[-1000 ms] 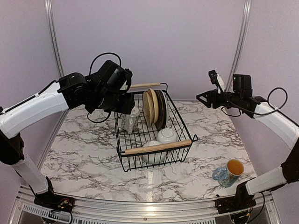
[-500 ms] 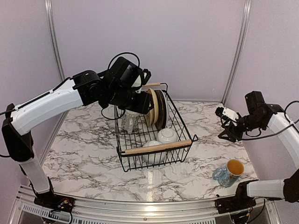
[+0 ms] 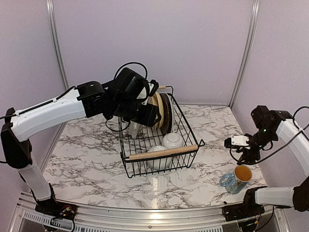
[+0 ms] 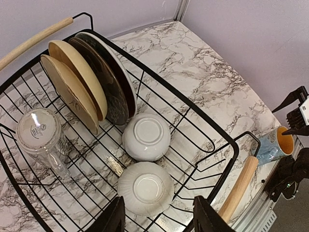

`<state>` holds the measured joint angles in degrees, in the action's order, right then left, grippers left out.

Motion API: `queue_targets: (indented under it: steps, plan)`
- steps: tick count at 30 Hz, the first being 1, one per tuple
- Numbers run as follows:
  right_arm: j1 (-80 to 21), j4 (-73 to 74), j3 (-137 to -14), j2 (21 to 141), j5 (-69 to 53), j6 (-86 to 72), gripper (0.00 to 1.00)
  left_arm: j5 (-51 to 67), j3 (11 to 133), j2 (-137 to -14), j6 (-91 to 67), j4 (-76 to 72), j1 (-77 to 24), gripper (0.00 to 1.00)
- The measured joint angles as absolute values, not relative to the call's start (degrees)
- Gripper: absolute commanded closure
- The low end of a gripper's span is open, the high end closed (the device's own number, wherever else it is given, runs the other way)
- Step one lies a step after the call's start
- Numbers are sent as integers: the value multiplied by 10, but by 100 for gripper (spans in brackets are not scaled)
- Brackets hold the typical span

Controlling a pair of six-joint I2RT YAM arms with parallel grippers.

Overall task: Load the mixed dishes into the dish rack
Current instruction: Grab the cup at the corner of the board.

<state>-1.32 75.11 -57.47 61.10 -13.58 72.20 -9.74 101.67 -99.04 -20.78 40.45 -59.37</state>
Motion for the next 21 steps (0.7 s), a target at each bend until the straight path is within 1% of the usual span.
queue_targets:
  steps: [10,14,17,20,21]
  plan:
    - [-13,762,-544,617,-84,756,43,-96,967,-955,-208,382,-594,50]
    - [-13,763,-541,637,-85,756,49,-95,958,-946,-208,373,-594,50]
    - [-13,757,-524,648,-88,755,58,-95,952,-942,-208,368,-594,50]
    - [-13,749,-508,653,-91,751,73,-94,944,-939,-210,361,-594,50]
    - [-13,743,-502,654,-94,749,79,-93,941,-938,-213,359,-594,50]
